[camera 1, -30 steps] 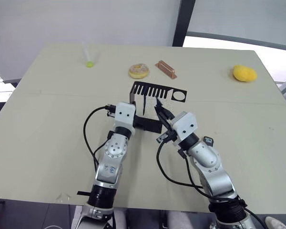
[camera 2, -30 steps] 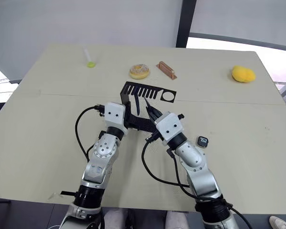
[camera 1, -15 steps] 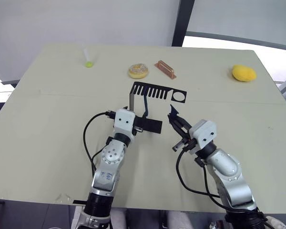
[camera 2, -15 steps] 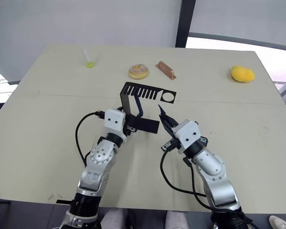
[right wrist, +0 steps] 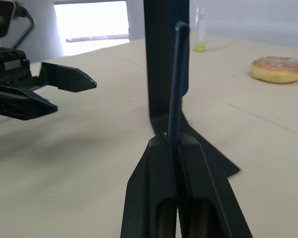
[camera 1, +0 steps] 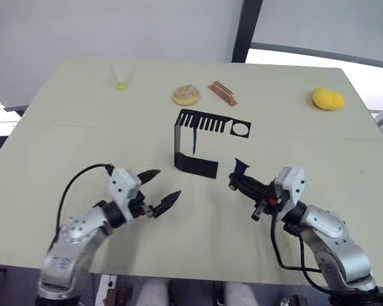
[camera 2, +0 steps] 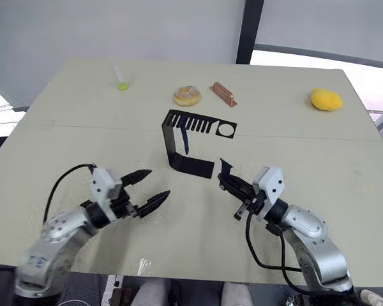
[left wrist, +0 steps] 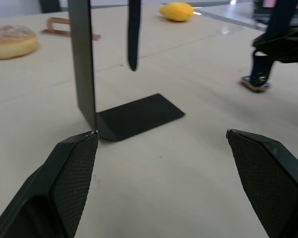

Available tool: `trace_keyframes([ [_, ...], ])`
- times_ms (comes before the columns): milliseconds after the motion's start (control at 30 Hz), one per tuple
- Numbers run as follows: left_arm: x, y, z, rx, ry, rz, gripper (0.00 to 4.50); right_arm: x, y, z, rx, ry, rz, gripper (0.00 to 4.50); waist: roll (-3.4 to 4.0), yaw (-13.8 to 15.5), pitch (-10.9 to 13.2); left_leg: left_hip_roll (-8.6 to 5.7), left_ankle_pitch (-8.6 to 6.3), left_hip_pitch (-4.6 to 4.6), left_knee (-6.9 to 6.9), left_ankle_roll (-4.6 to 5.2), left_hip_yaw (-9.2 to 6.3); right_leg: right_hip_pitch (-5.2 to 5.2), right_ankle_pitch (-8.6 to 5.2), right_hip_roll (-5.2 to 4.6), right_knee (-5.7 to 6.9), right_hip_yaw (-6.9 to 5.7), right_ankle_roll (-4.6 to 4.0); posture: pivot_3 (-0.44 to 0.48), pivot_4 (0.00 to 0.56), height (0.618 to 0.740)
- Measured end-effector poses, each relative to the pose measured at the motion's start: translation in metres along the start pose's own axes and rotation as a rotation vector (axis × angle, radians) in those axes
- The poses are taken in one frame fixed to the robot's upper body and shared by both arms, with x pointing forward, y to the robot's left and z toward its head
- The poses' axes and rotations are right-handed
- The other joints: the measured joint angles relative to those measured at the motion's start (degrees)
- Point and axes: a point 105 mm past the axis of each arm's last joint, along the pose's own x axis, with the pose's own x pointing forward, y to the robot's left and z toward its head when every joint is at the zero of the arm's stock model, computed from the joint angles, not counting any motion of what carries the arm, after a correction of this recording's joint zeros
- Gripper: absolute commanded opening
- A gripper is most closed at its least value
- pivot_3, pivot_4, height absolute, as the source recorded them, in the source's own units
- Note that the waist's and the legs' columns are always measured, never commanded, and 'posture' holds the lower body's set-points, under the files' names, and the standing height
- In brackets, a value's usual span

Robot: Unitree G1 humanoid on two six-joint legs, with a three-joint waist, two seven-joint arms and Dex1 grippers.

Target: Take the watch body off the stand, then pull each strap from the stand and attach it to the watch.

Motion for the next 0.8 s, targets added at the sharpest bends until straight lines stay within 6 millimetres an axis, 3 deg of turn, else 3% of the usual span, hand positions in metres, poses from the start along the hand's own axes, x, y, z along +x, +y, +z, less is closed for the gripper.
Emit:
trace_keyframes([
  [67, -0.012, 0.002, 0.016, -0.054, -0.014, -0.063, 4.44, 0.000, 0.013, -0.002, 0.048, 0.012, 0.122, 0.00, 0.01, 0.0, 0.0, 0.00, 0.01, 0.01, -0.01, -0.02, -0.09, 0.04, -0.02, 0.02, -0.01, -0.05, -0.03, 0.000, 0.150, 0.740],
  [167, -0.019, -0.002, 0.024, -0.155, 0.002, -0.164, 4.44, 0.005, 0.026, 0.007, 0.164, -0.047, 0.249, 0.00, 0.04, 0.0, 0.0, -0.08, 0.02, 0.02, 0.01, -0.02, -0.09, 0.07, -0.01, 0.02, 0.03, -0.02, -0.03, 0.000, 0.150, 0.740],
  [267, -0.011, -0.005, 0.033, -0.246, -0.031, -0.251, 4.44, 0.016, 0.033, 0.021, 0.264, -0.083, 0.346, 0.00, -0.01, 0.2, 0.0, -0.09, 0.02, 0.01, 0.05, -0.01, -0.20, 0.10, -0.01, 0.03, 0.05, -0.04, -0.01, 0.000, 0.150, 0.740],
  [400, 0.007, -0.016, 0.035, -0.327, -0.043, -0.361, 4.44, 0.023, 0.049, 0.019, 0.406, -0.069, 0.444, 0.00, -0.01, 0.1, 0.0, -0.11, 0.01, -0.11, 0.00, -0.02, -0.28, 0.09, 0.01, 0.21, 0.10, -0.06, 0.01, 0.000, 0.150, 0.740],
  [667, 0.028, -0.038, 0.044, -0.435, -0.060, -0.522, 4.44, 0.031, 0.058, 0.023, 0.522, -0.049, 0.526, 0.00, -0.04, -0.1, 0.0, -0.08, 0.04, -0.15, 0.05, -0.07, -0.27, 0.05, 0.02, 0.35, 0.10, -0.05, 0.03, 0.000, 0.150, 0.740],
  [800, 0.031, -0.042, 0.039, -0.459, -0.045, -0.542, 2.76, 0.034, 0.062, 0.022, 0.581, -0.035, 0.545, 0.00, -0.04, 0.0, 0.0, -0.12, 0.04, -0.15, 0.05, -0.06, -0.27, 0.05, 0.02, 0.36, 0.10, -0.06, 0.03, 0.000, 0.150, 0.740],
])
